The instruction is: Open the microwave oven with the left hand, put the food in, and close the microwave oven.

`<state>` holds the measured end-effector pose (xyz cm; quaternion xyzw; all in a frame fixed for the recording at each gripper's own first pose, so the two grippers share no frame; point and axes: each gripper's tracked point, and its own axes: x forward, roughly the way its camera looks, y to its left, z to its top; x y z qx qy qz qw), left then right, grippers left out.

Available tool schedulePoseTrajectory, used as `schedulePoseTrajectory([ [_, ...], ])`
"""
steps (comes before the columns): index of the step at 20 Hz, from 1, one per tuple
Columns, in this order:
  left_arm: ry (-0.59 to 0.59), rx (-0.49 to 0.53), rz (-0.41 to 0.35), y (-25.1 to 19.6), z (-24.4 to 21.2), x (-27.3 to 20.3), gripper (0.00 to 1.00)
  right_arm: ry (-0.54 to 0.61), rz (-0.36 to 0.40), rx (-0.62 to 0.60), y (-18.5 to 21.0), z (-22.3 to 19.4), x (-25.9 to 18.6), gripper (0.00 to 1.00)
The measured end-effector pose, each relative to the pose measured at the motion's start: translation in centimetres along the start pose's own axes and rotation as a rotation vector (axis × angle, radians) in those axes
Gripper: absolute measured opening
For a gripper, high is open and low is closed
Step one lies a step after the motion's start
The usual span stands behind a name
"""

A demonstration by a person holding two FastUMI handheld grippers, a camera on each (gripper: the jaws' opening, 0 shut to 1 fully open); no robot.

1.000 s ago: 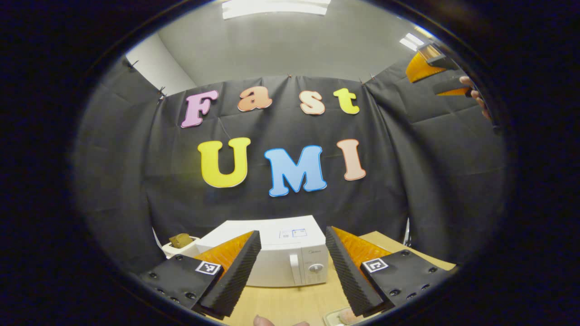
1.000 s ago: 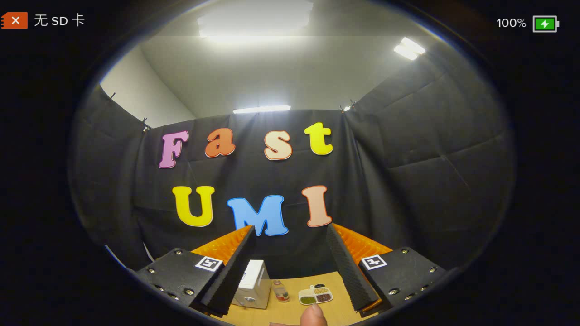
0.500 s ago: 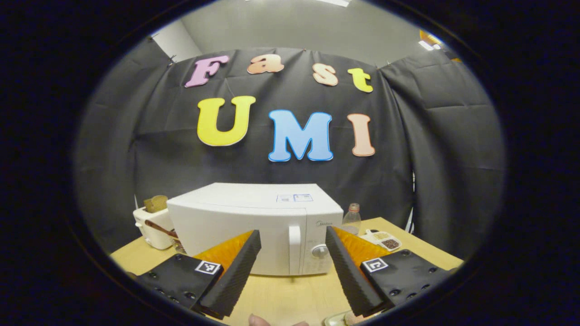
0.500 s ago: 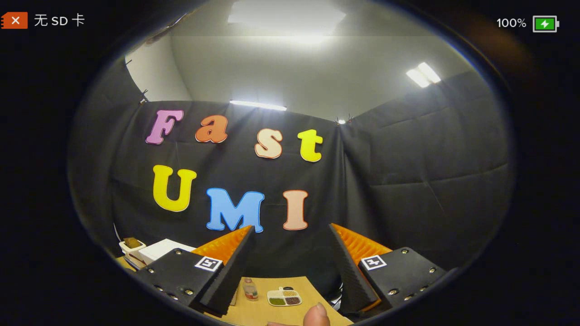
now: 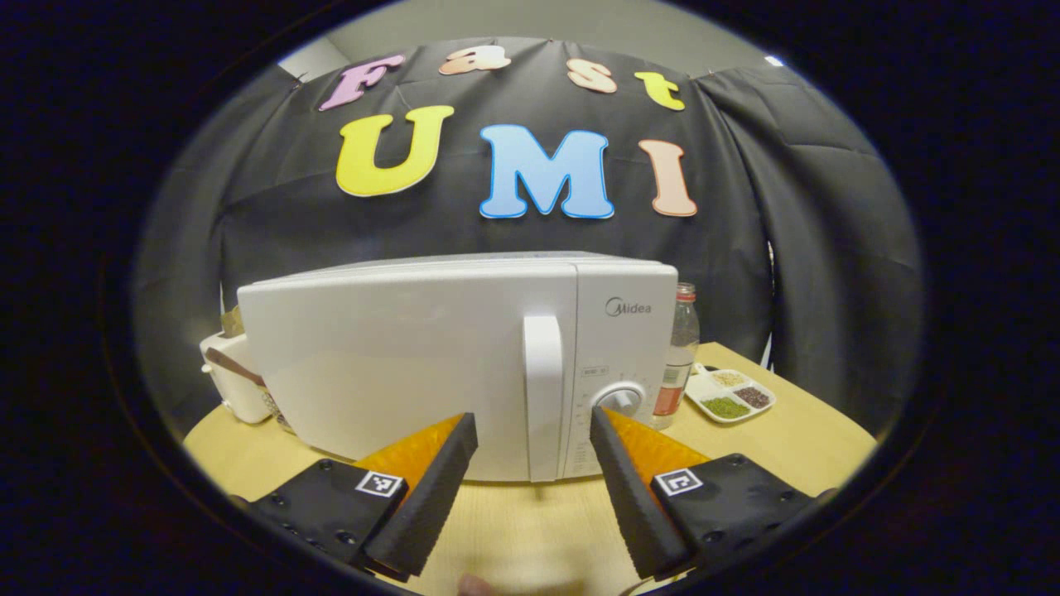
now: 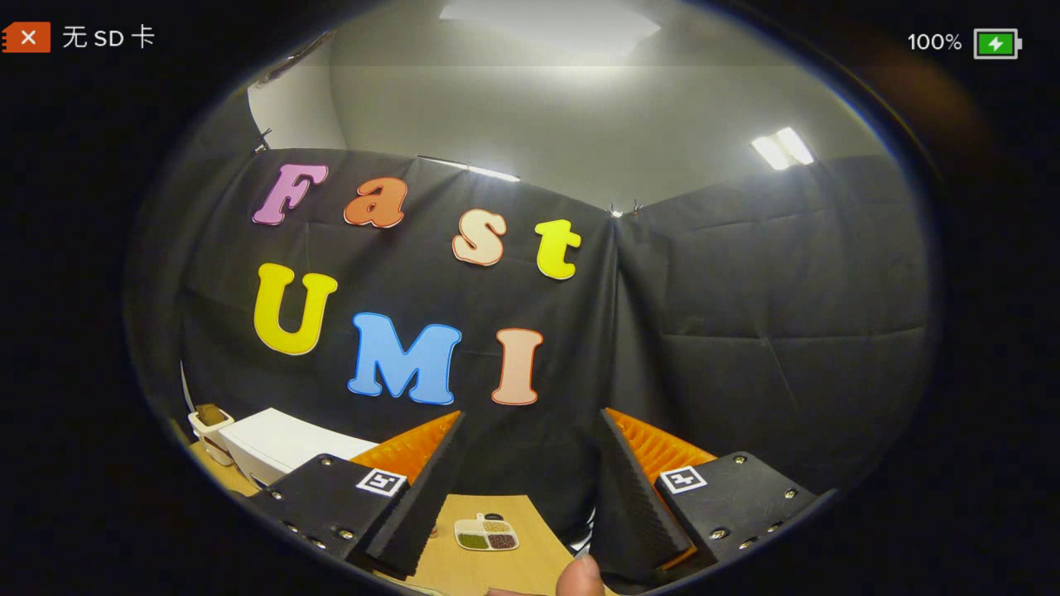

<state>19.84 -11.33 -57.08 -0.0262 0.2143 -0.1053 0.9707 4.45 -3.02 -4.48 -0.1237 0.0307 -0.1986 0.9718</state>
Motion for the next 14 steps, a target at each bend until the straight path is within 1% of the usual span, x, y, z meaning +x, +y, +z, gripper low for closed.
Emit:
schedulePoseTrajectory([
  [3, 0.022, -0.006, -0.015, 0.0, -1.0, 2.0, 0.82, 0.019, 0.005, 0.011, 0.3, -0.5, 0.4, 0.95],
  [4, 0.024, -0.008, -0.029, -0.3, -0.8, 2.4, 0.82, 0.029, 0.003, 0.015, 0.3, -0.6, 0.5, 0.95],
  [5, 0.027, -0.004, -0.033, -0.5, -0.7, 2.8, 0.75, 0.033, 0.004, 0.016, 0.4, -0.7, 0.5, 0.95],
  [6, 0.027, -0.004, -0.049, -0.9, -0.4, 3.4, 0.70, 0.030, 0.005, 0.016, 0.4, -0.6, 0.5, 0.96],
  [7, 0.042, -0.005, -0.049, -1.1, -0.6, 3.4, 0.61, 0.024, 0.004, 0.012, 0.4, -0.3, 0.6, 0.95],
  [8, 0.040, -0.029, -0.063, -1.5, -0.6, 3.4, 0.53, 0.018, 0.004, 0.007, 0.4, -0.1, 0.6, 0.95],
  [10, 0.045, -0.051, -0.056, -1.6, -0.8, 3.3, 0.38, 0.007, 0.002, 0.001, 0.2, 0.2, 0.3, 0.95],
  [11, 0.038, -0.064, -0.060, -1.7, -1.0, 3.5, 0.34, 0.006, 0.000, 0.003, 0.1, 0.3, 0.2, 0.95],
  [13, 0.046, -0.053, -0.070, -1.9, -1.1, 3.5, 0.29, 0.006, -0.002, 0.010, -0.2, 0.4, -0.3, 0.95],
  [14, 0.051, -0.051, -0.075, -1.9, -0.9, 3.4, 0.24, 0.012, -0.004, 0.016, -0.3, 0.3, -0.5, 0.95],
])
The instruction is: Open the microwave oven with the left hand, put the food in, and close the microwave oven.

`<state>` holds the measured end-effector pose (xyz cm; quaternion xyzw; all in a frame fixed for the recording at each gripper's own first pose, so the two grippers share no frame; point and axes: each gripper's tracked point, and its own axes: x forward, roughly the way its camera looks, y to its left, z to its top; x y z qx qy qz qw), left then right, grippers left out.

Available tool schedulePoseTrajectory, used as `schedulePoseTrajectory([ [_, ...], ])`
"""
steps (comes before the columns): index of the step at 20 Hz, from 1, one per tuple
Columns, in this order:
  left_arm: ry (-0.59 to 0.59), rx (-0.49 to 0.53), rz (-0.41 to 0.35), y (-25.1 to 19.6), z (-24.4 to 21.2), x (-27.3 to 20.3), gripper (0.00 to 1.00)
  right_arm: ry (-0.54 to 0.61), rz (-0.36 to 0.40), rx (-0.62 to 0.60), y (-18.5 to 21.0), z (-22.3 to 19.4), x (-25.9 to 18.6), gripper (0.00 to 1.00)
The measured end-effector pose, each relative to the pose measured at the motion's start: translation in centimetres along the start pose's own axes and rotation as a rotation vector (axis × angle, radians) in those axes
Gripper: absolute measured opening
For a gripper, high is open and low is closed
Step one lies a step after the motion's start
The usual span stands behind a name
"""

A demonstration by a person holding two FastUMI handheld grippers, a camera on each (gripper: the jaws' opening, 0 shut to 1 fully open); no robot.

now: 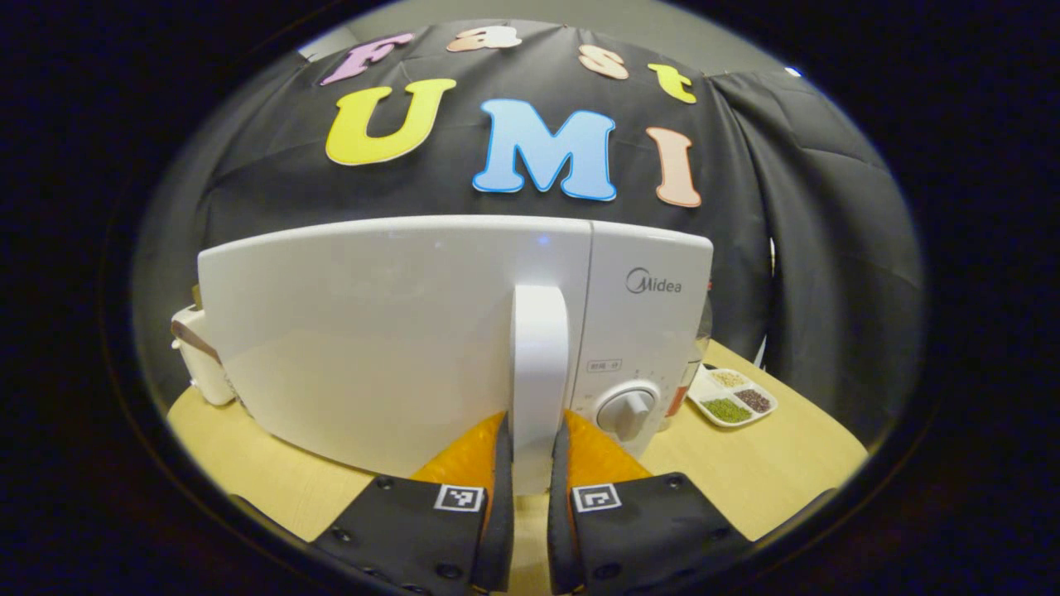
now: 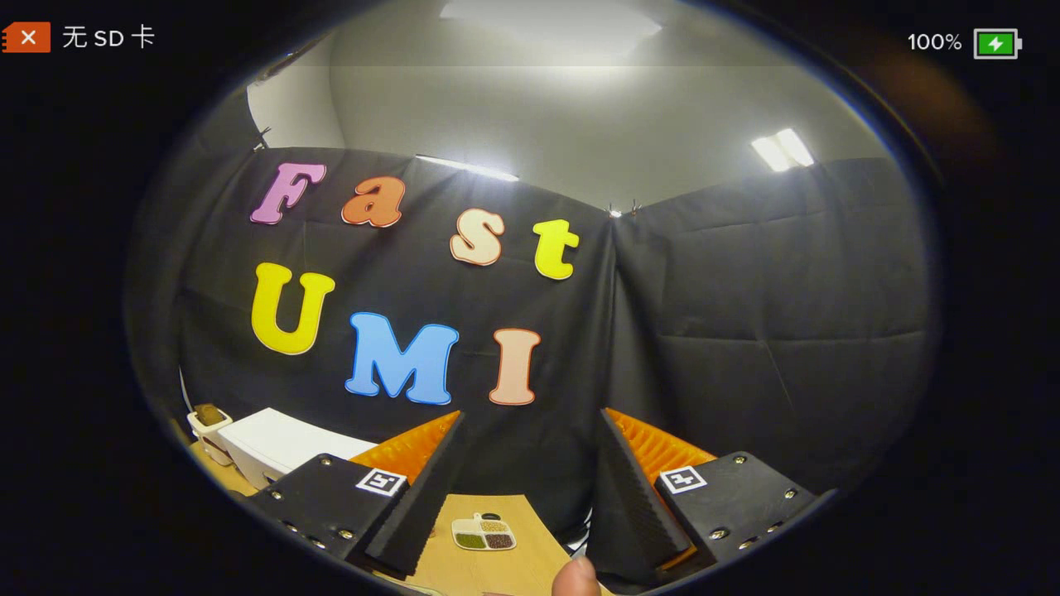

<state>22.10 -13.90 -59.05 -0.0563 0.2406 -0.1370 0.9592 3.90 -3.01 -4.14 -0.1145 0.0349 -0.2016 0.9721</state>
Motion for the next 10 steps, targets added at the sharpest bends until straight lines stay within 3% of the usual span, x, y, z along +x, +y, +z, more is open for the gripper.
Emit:
schedulePoseTrajectory([
  [2, -0.001, 0.000, -0.017, 0.0, 0.1, -0.4, 0.14, 0.016, 0.010, 0.022, 0.0, -0.3, -0.7, 0.95],
  [4, 0.003, 0.001, -0.019, 0.0, -0.2, -0.1, 0.11, 0.019, 0.018, 0.036, 0.0, -0.1, -1.3, 0.95],
  [10, 0.021, -0.014, -0.012, 0.2, -0.2, -0.2, 0.11, 0.007, 0.019, -0.001, -0.6, 0.2, -3.1, 0.95],
])
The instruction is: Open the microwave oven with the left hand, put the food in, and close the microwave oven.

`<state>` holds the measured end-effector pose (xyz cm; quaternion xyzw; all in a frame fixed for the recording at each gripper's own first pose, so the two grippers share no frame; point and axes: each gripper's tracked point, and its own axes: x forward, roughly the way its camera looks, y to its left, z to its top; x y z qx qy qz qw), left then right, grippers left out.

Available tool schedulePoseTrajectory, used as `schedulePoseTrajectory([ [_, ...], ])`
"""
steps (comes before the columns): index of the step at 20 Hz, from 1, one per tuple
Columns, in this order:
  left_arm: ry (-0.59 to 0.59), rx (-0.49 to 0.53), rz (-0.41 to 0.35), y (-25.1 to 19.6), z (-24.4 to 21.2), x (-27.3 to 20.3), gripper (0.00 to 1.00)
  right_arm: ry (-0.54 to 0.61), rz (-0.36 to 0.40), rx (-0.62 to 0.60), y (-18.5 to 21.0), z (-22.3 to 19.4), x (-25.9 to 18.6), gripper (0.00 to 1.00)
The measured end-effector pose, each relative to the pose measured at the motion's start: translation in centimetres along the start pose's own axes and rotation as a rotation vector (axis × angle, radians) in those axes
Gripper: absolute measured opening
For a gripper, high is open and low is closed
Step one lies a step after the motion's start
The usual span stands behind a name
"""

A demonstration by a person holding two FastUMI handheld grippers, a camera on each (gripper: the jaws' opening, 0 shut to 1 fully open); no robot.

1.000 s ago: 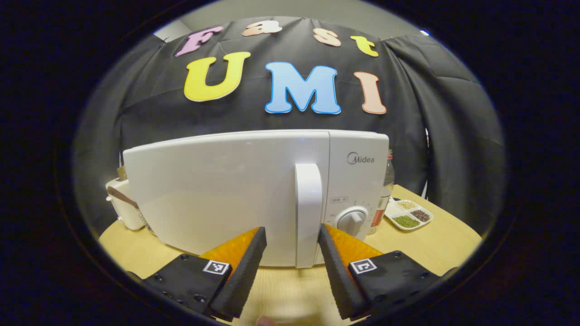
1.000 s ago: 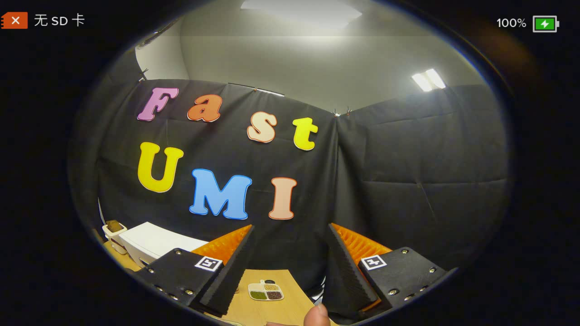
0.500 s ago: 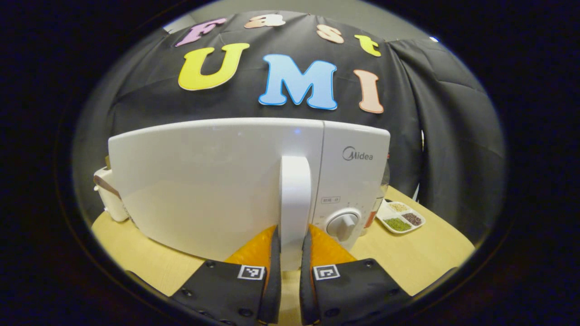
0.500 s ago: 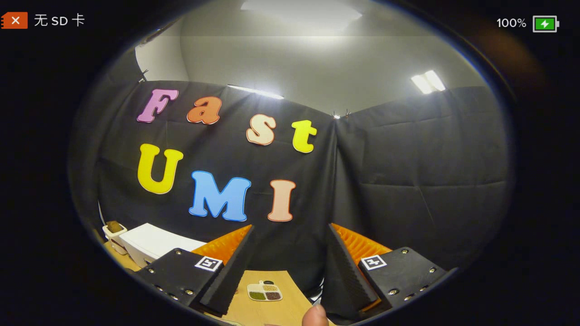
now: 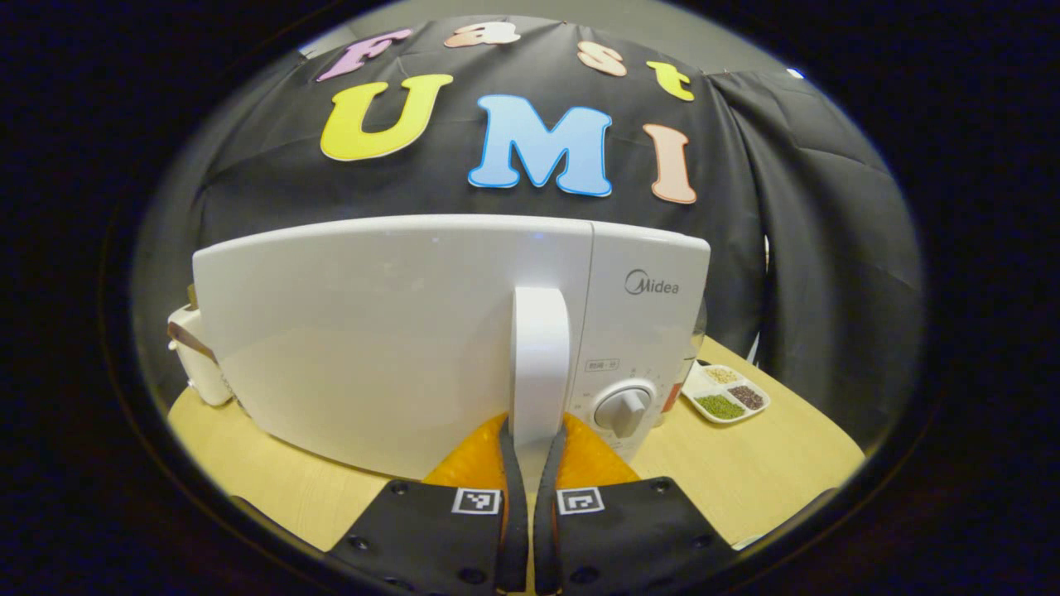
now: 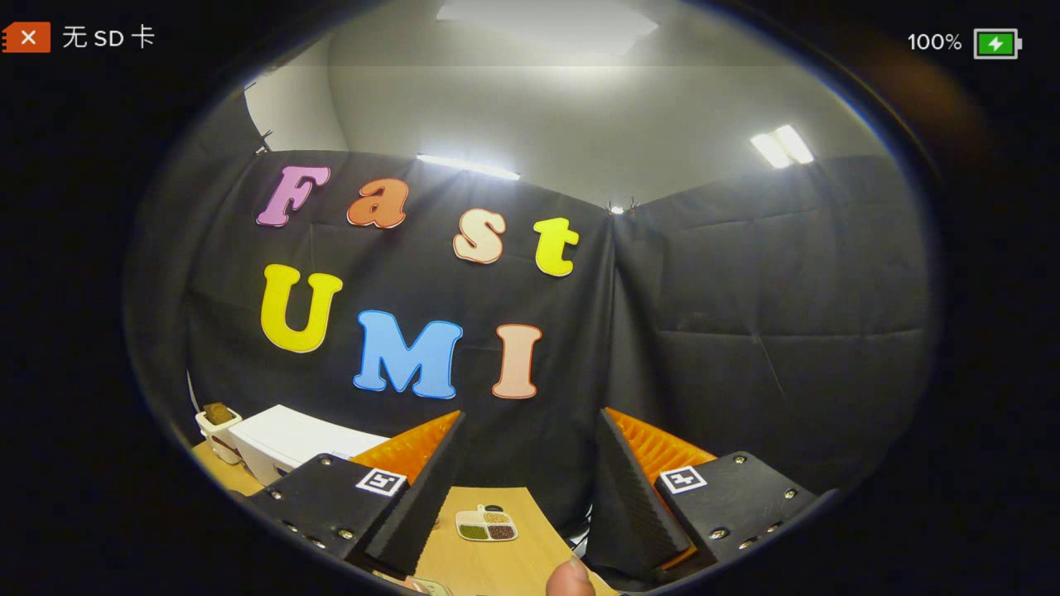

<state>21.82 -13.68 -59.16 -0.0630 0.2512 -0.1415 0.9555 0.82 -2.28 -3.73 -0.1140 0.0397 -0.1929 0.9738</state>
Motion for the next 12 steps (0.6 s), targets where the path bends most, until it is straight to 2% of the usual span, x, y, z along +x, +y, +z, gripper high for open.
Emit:
schedulePoseTrajectory([
  [10, 0.024, 0.038, -0.021, -0.1, -0.1, -0.2, 0.11, 0.001, -0.002, 0.013, -0.9, -0.4, -1.0, 0.95],
  [12, 0.023, 0.026, -0.016, 0.0, -1.1, -2.2, 0.11, 0.001, -0.006, 0.020, -1.0, -0.6, -1.1, 0.95],
])
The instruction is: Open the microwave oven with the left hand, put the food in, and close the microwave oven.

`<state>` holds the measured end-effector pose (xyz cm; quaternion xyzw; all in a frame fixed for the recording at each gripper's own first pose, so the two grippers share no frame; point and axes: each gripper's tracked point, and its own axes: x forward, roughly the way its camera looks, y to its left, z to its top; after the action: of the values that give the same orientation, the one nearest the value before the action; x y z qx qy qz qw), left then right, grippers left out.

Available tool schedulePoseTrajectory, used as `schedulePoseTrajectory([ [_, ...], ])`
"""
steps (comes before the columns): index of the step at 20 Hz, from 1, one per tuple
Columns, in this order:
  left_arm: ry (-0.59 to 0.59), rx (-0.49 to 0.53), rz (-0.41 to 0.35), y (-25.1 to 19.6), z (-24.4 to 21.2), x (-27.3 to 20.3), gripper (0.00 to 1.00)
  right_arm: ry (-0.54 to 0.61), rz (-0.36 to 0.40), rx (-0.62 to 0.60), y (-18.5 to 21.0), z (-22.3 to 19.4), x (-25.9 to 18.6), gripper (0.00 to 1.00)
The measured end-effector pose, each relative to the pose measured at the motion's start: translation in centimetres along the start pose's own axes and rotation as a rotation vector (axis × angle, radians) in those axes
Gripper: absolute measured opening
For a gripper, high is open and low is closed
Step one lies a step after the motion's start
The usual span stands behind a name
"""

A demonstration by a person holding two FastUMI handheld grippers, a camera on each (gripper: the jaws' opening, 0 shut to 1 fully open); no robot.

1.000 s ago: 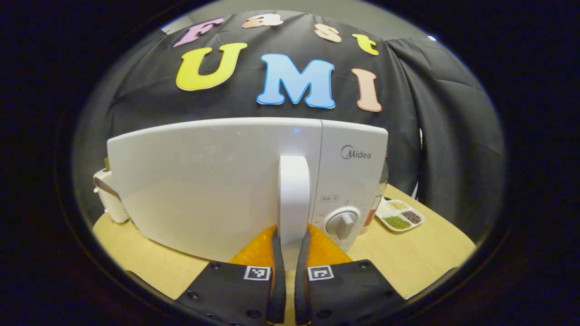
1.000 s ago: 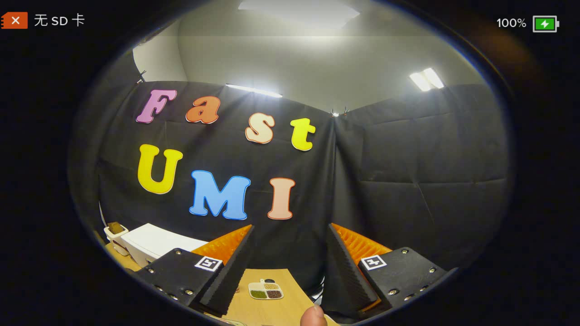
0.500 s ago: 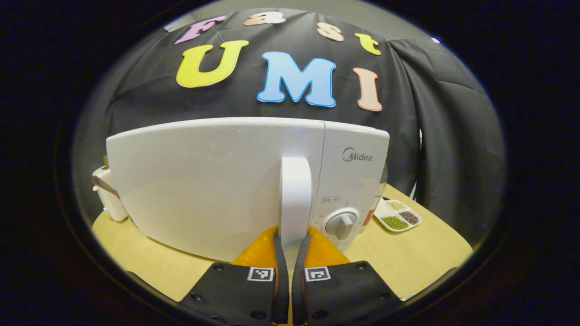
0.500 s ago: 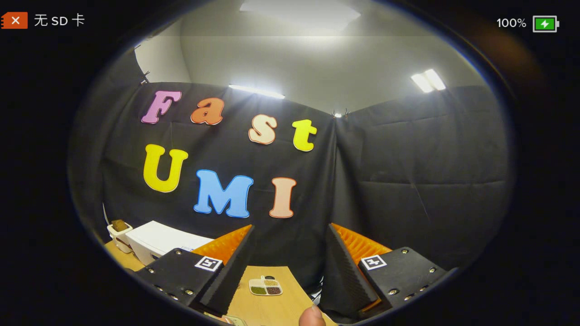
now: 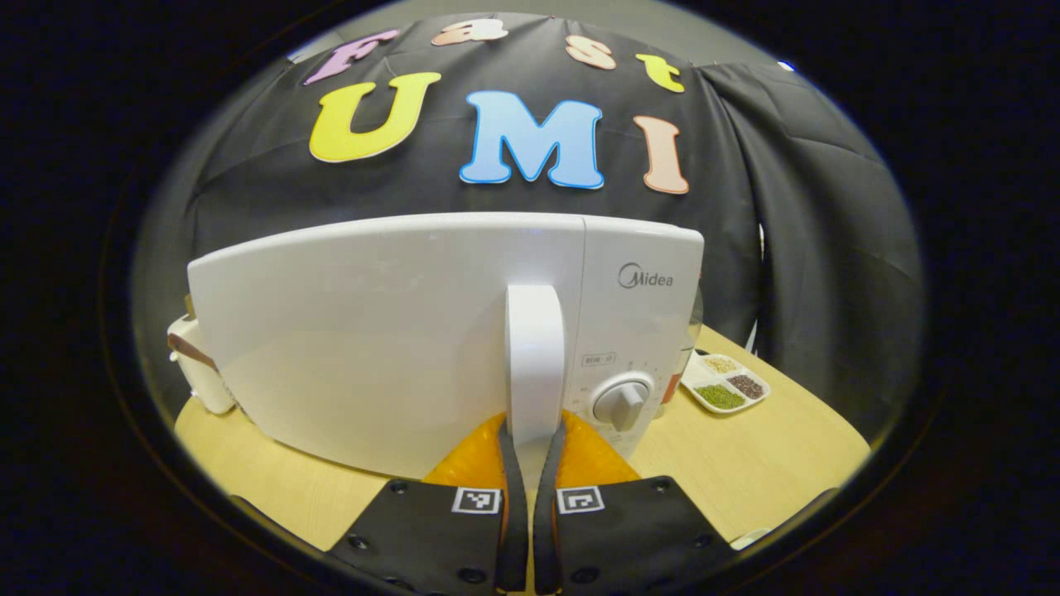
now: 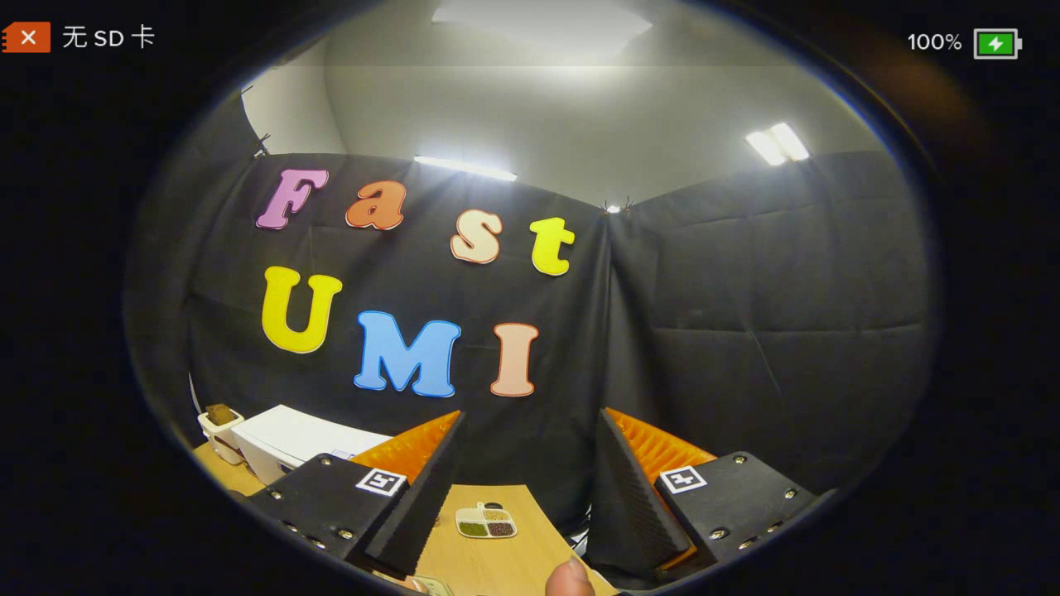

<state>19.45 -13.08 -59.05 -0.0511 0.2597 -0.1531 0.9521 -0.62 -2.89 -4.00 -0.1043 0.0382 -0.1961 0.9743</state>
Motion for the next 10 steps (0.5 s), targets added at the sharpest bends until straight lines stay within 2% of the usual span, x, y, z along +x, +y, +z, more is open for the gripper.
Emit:
schedulePoseTrajectory([
  [3, -0.052, 0.060, 0.015, 1.0, -1.2, -5.0, 0.09, 0.007, 0.005, 0.018, 0.5, -0.9, 0.2, 0.95],
  [8, -0.040, 0.073, -0.048, 3.0, -3.4, -11.1, 0.10, 0.035, 0.062, 0.042, 3.2, -2.3, 0.9, 0.95],
  [10, -0.021, 0.068, -0.074, 4.1, -4.3, -13.2, 0.14, 0.044, 0.090, 0.050, 4.5, -2.7, 1.0, 0.96],
])
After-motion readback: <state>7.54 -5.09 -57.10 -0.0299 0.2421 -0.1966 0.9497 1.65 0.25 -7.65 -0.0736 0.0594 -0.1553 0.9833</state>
